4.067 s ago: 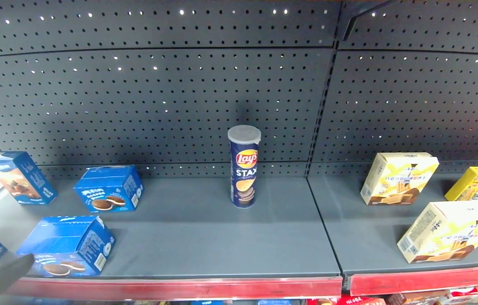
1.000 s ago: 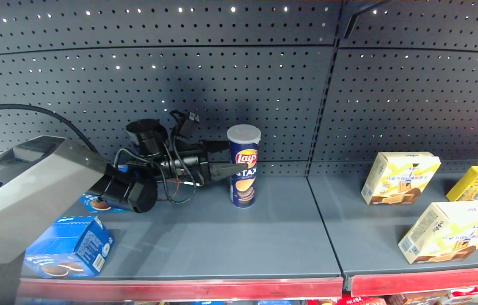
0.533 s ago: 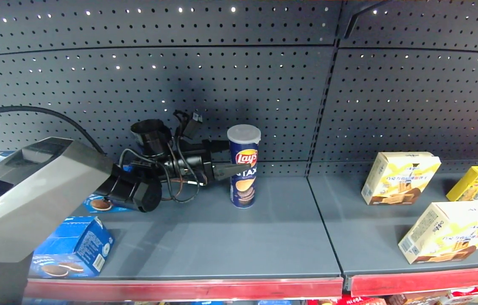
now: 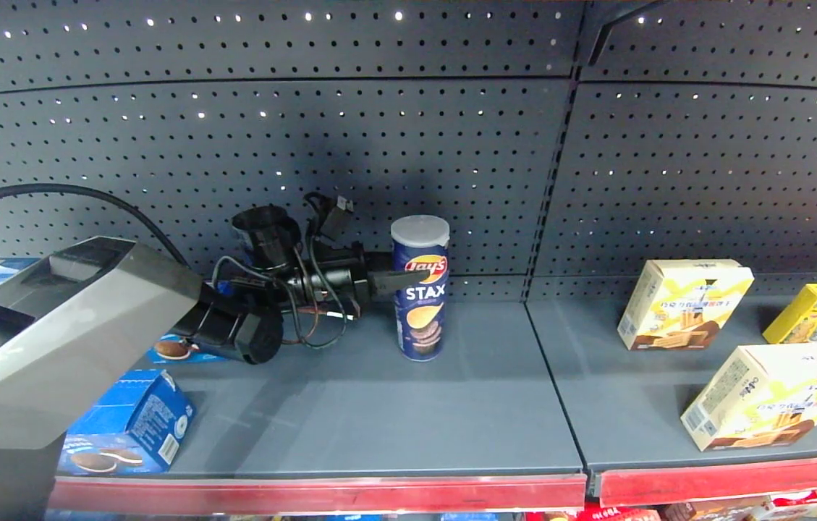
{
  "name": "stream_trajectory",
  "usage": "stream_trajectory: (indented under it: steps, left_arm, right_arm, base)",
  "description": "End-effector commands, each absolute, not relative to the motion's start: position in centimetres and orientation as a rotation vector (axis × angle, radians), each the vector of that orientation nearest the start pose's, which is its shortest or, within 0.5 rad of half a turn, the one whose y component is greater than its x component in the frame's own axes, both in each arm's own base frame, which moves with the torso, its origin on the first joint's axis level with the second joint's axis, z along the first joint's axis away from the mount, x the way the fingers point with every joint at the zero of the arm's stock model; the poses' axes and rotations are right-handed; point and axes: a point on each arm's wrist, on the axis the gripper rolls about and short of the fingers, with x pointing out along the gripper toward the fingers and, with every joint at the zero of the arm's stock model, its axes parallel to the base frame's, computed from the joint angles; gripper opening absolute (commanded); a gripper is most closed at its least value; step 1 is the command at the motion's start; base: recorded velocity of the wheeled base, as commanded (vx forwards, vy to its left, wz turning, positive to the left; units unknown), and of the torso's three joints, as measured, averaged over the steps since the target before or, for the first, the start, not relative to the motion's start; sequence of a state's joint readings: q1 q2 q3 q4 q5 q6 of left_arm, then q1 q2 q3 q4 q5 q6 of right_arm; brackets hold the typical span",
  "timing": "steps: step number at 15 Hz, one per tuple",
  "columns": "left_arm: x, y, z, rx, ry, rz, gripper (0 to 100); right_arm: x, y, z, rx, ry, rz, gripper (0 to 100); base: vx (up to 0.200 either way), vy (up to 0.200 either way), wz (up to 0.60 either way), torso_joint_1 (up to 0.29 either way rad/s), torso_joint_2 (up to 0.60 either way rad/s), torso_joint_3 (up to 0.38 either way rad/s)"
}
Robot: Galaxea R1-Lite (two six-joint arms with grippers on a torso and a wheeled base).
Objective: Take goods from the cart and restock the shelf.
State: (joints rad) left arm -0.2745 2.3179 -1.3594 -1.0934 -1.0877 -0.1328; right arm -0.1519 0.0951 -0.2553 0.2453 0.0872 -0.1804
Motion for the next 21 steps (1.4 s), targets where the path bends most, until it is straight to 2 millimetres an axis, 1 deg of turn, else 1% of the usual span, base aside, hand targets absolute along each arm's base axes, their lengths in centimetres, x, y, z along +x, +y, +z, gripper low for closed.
stream_trajectory:
  steps: [1,3,4,7,9,15,18,20,21]
  left_arm:
    - [43.1,-14.4,13.5,-0.052,-0.049,-1.369,0]
    - [42.7,-14.7,14.1,-0.045,-0.064,-1.38,0]
    - [42.0,-14.5,14.9,-0.044,-0.067,-1.38,0]
    - [40.4,-14.1,15.7,-0.047,-0.059,-1.38,0]
    - [38.7,-13.6,15.9,-0.044,-0.061,-1.377,0]
    - [33.5,-12.0,15.2,-0.035,-0.084,-1.38,0]
    - [31.3,-11.6,14.5,-0.039,-0.075,-1.386,0]
    - [30.4,-11.3,14.4,-0.037,-0.084,-1.387,0]
    - [30.4,-11.3,14.4,-0.037,-0.084,-1.387,0]
  right_arm:
    - [-3.5,0.7,12.2,-0.172,0.092,-0.056,0]
    - [-3.5,0.7,12.2,-0.17,0.092,-0.056,0]
    - [-3.5,0.7,12.2,-0.17,0.092,-0.056,0]
    - [-3.5,0.7,12.2,-0.17,0.092,-0.056,0]
    - [-3.5,0.7,12.1,-0.17,0.097,-0.057,0]
    - [-3.5,0.7,12.2,-0.171,0.09,-0.06,0]
    - [-3.5,0.7,12.2,-0.17,0.093,-0.059,0]
    - [-3.5,0.7,12.2,-0.171,0.091,-0.058,0]
    - [-3.5,0.7,12.2,-0.171,0.091,-0.058,0]
  base:
    - [0.0,0.0,0.0,0.0,0.0,0.0]
    - [0.0,0.0,0.0,0.0,0.0,0.0]
    - [0.0,0.0,0.0,0.0,0.0,0.0]
    - [0.0,0.0,0.0,0.0,0.0,0.0]
    - [0.0,0.0,0.0,0.0,0.0,0.0]
    - [0.0,0.0,0.0,0.0,0.0,0.0]
    - [0.0,0.0,0.0,0.0,0.0,0.0]
    - [0.0,0.0,0.0,0.0,0.0,0.0]
    - [0.0,0.0,0.0,0.0,0.0,0.0]
